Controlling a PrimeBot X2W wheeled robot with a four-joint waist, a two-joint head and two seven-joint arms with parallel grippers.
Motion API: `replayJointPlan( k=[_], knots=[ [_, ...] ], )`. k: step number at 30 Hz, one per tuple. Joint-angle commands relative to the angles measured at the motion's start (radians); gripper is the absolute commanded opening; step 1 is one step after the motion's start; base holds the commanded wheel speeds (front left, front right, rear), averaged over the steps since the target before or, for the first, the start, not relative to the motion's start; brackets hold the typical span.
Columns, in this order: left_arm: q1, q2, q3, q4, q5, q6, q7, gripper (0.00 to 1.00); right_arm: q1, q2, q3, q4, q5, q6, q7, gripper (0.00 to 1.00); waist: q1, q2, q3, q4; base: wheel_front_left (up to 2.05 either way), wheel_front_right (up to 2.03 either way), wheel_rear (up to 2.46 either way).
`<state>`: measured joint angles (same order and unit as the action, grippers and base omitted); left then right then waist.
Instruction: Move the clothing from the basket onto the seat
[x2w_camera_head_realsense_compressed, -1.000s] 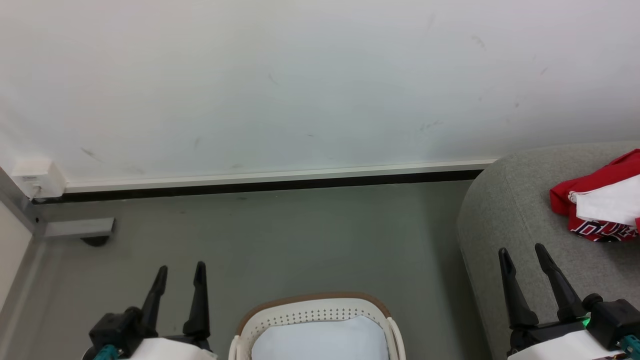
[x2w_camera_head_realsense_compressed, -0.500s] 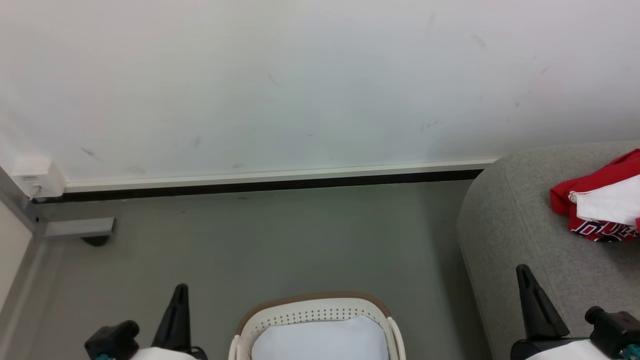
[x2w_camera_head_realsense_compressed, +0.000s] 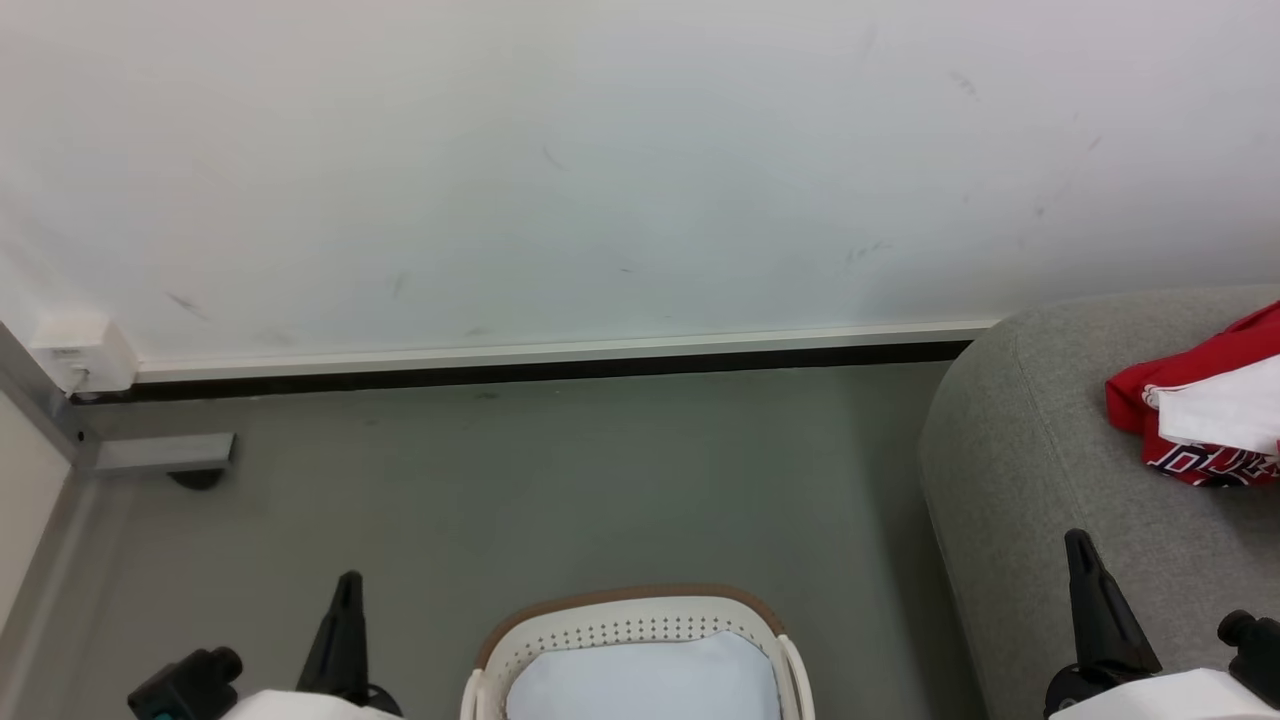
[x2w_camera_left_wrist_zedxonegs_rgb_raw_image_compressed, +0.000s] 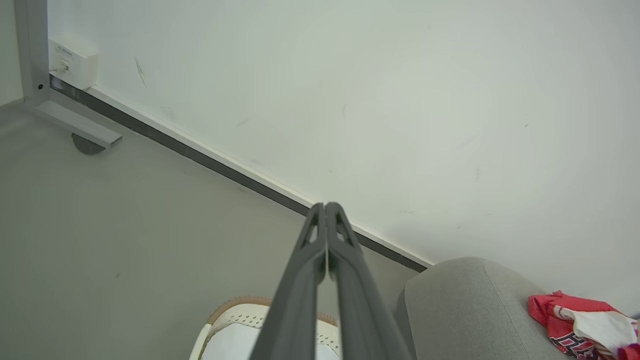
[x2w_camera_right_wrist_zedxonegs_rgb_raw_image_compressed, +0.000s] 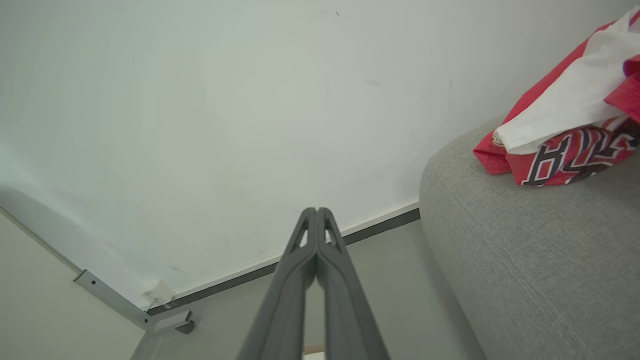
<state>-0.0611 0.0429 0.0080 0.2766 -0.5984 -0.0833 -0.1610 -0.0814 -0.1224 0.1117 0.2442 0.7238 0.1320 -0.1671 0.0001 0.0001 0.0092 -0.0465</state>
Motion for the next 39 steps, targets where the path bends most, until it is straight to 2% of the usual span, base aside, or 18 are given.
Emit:
replayJointPlan(
  k=[1, 39],
  knots=[
    [-0.023, 0.004, 0.009, -0.020, -0.045, -0.007, 0.008, 0.00, -0.021, 0.000, -0.014, -0.012, 0.038, 0.000, 0.007, 0.00, 0.0000, -0.0001, 0.000, 0.001, 0.00, 0.00, 0.00],
    [-0.039, 0.008, 0.056, -0.027, -0.505, -0.027, 0.135, 0.00, -0.028, 0.028, -0.108, -0.008, 0.451, -0.001, 0.131, 0.00, 0.0000, -0.0001, -0.002, 0.017, 0.00, 0.00, 0.00]
  ],
)
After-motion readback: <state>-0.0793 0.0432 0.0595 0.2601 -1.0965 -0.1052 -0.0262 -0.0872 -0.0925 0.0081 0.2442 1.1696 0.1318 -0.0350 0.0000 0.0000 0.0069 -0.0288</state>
